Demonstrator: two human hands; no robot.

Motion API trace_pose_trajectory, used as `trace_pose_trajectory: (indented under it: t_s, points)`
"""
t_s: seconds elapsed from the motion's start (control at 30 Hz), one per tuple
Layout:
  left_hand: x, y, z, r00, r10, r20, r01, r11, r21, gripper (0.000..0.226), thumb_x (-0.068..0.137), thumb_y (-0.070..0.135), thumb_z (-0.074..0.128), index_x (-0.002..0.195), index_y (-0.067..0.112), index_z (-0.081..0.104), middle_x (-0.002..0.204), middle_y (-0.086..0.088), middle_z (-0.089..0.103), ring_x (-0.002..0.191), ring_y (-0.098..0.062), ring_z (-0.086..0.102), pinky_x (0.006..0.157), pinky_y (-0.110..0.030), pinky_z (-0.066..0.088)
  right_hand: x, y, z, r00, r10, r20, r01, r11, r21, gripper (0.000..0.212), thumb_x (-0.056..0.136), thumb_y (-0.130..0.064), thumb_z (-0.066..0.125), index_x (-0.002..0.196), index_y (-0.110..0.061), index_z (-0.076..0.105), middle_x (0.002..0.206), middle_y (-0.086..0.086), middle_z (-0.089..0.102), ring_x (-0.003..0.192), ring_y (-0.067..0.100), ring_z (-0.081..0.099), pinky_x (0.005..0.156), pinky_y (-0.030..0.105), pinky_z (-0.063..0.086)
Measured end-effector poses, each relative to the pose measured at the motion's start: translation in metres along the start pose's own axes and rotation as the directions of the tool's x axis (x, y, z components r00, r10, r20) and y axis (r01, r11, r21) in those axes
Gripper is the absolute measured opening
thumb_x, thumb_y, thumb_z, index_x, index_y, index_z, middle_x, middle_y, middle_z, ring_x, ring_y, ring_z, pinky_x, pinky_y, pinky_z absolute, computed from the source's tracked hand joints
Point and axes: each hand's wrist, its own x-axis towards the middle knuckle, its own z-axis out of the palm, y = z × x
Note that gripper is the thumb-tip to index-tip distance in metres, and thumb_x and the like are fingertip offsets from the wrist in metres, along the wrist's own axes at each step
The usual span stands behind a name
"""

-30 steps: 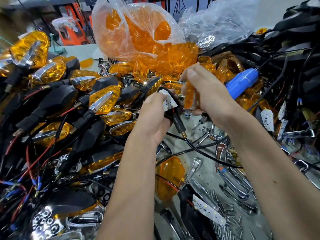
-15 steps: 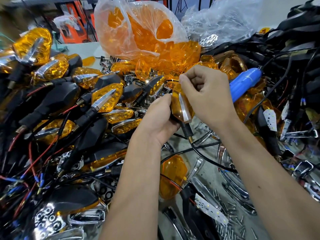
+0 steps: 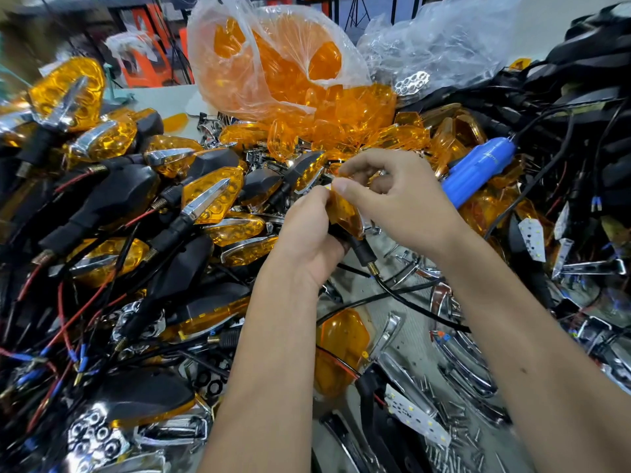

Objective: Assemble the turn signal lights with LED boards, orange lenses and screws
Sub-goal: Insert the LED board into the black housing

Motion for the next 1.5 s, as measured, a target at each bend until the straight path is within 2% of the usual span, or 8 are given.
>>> trace_pose_trajectory:
  t_s: [0.07, 0.23, 0.5, 0.63, 0.9, 1.2, 1.37, 1.5]
  points:
    - [0.001, 0.000, -0.001, 1.000, -0.026, -0.005, 0.025, 0.999, -0.020, 0.027, 0.107, 0.012, 0.040, 0.098, 0.006, 0.065, 0.080, -0.010, 0.068, 0.065, -0.017, 0.069, 0.067, -0.031, 0.058, 0.000, 0.001, -0.001, 1.000, -0.007, -0.014, 0.008, 0.999, 0.046, 0.015, 0.097, -0.028, 0.071, 0.108, -0.021, 0.077, 0.090, 0.002, 0.071, 0.067, 0.015, 0.062, 0.063, 0.029, 0.051]
    - [0.000, 0.000, 0.002, 0.998, -0.067, 0.002, 0.067, 0.997, -0.032, 0.024, 0.108, 0.016, 0.040, 0.100, 0.007, 0.061, 0.095, -0.017, 0.065, 0.080, -0.026, 0.064, 0.066, -0.035, 0.059, 0.002, 0.003, -0.004, 0.991, -0.031, -0.127, 0.049, 0.989, 0.143, 0.015, 0.101, -0.014, 0.064, 0.106, -0.012, 0.078, 0.063, -0.024, 0.065, 0.058, -0.004, 0.060, 0.057, 0.010, 0.043]
    - [0.003, -0.002, -0.001, 1.000, -0.020, 0.007, 0.020, 0.999, -0.037, 0.029, 0.109, 0.020, 0.046, 0.098, 0.009, 0.071, 0.079, -0.008, 0.074, 0.066, -0.018, 0.072, 0.060, -0.031, 0.059, 0.002, 0.003, -0.003, 1.000, 0.029, 0.006, -0.029, 0.997, 0.072, 0.016, 0.103, -0.027, 0.064, 0.109, -0.020, 0.077, 0.066, -0.025, 0.064, 0.060, -0.003, 0.058, 0.058, 0.014, 0.043]
    - [0.003, -0.002, -0.002, 1.000, -0.013, -0.010, 0.013, 0.998, -0.067, 0.058, 0.109, 0.017, 0.040, 0.067, 0.015, 0.080, 0.077, -0.006, 0.076, 0.073, -0.019, 0.071, 0.084, -0.042, 0.059, 0.001, 0.002, -0.010, 0.993, -0.008, 0.120, -0.003, 0.996, 0.090, 0.036, 0.088, -0.028, 0.082, 0.121, -0.019, 0.072, 0.098, 0.008, 0.068, 0.072, 0.037, 0.063, 0.063, 0.045, 0.054]
    - [-0.002, 0.004, 0.001, 0.992, -0.123, 0.042, 0.127, 0.981, -0.149, 0.017, 0.107, 0.021, 0.038, 0.115, 0.013, 0.051, 0.116, -0.015, 0.052, 0.108, -0.026, 0.050, 0.112, -0.043, 0.042, -0.001, 0.001, -0.011, 0.983, -0.032, 0.179, -0.006, 0.978, 0.206, 0.040, 0.090, -0.014, 0.080, 0.128, -0.021, 0.070, 0.095, 0.010, 0.055, 0.067, 0.024, 0.052, 0.059, 0.035, 0.042]
    - [-0.001, 0.006, -0.003, 0.991, -0.085, 0.107, 0.096, 0.990, -0.105, 0.025, 0.109, 0.025, 0.042, 0.121, 0.014, 0.060, 0.114, -0.014, 0.065, 0.106, -0.025, 0.064, 0.083, -0.036, 0.058, -0.002, -0.002, -0.009, 0.984, -0.093, 0.149, 0.079, 0.992, 0.098, 0.037, 0.088, -0.018, 0.081, 0.123, -0.017, 0.069, 0.097, 0.015, 0.059, 0.063, 0.020, 0.053, 0.058, 0.043, 0.050]
    - [0.000, 0.004, -0.007, 0.990, -0.077, 0.115, 0.091, 0.988, -0.121, 0.033, 0.104, 0.016, 0.041, 0.082, 0.011, 0.065, 0.076, -0.008, 0.071, 0.066, -0.017, 0.071, 0.065, -0.032, 0.063, -0.001, 0.000, -0.009, 0.982, -0.083, 0.171, 0.066, 0.993, 0.101, 0.032, 0.087, -0.019, 0.082, 0.115, -0.016, 0.066, 0.091, 0.013, 0.057, 0.060, 0.019, 0.052, 0.058, 0.044, 0.051]
    - [0.000, 0.004, -0.007, 0.986, -0.071, 0.149, 0.097, 0.980, -0.177, 0.033, 0.099, 0.014, 0.041, 0.079, 0.010, 0.066, 0.082, -0.011, 0.070, 0.073, -0.021, 0.070, 0.072, -0.034, 0.062, 0.000, 0.001, -0.011, 0.979, -0.067, 0.191, 0.042, 0.990, 0.131, 0.032, 0.087, -0.018, 0.083, 0.114, -0.015, 0.066, 0.087, 0.002, 0.055, 0.061, 0.019, 0.054, 0.058, 0.041, 0.051]
